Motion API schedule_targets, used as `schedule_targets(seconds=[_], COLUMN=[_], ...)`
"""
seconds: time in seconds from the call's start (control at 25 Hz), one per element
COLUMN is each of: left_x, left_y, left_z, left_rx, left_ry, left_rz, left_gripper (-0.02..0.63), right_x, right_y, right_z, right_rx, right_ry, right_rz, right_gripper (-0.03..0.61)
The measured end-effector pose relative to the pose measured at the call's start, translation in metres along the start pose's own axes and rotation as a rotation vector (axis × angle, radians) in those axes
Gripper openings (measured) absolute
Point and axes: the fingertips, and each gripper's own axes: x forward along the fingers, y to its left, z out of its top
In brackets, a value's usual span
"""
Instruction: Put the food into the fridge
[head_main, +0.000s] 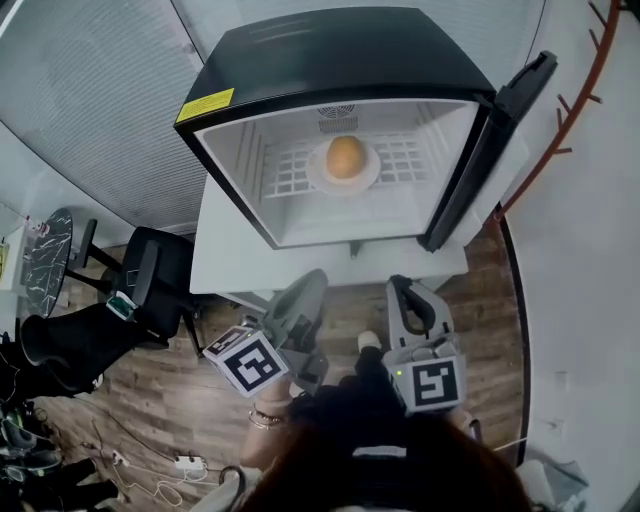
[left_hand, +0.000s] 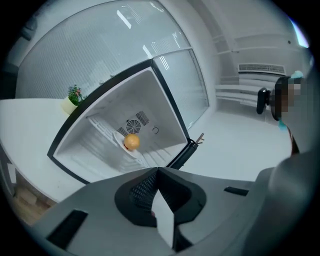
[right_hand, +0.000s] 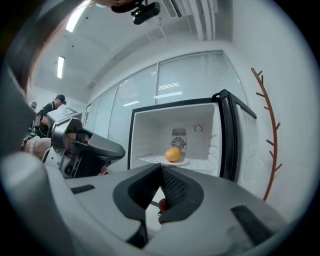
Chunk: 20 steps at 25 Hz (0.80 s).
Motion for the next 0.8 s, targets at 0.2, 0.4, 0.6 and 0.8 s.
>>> schedule_targets(seconds=[0.2,0.4,0.6,0.8], left_x=[-0.027,-0.051,-0.077,-0.098], left_y=[-0.011,-0.023,-0.029,-0.035], left_z=[-0.007,-0.009,-0.017,-0.031], left_rx=[0.064,0.090,0.102,0.108], left_ry=[0.018,-0.002,-0.008,0.006], left_rz=[0.016,0.021,0.040,0.038], left_gripper=[-0.005,-0.005,0.000,0.000], right_x=[-0.020,-0.040,-0.062,-0.079], right_y=[0.014,0.028,0.043,0.059], right_z=[0.003,0.005,0.003,-0.001], right_rx=[0.004,-0.001,-0.003,-0.031], right_ry=[0.004,0.010,0.004,0.005], right_rz=[-0.008,-0.009,-0.020,-0.013], right_gripper=[0.002,0.002,0.002,0.002])
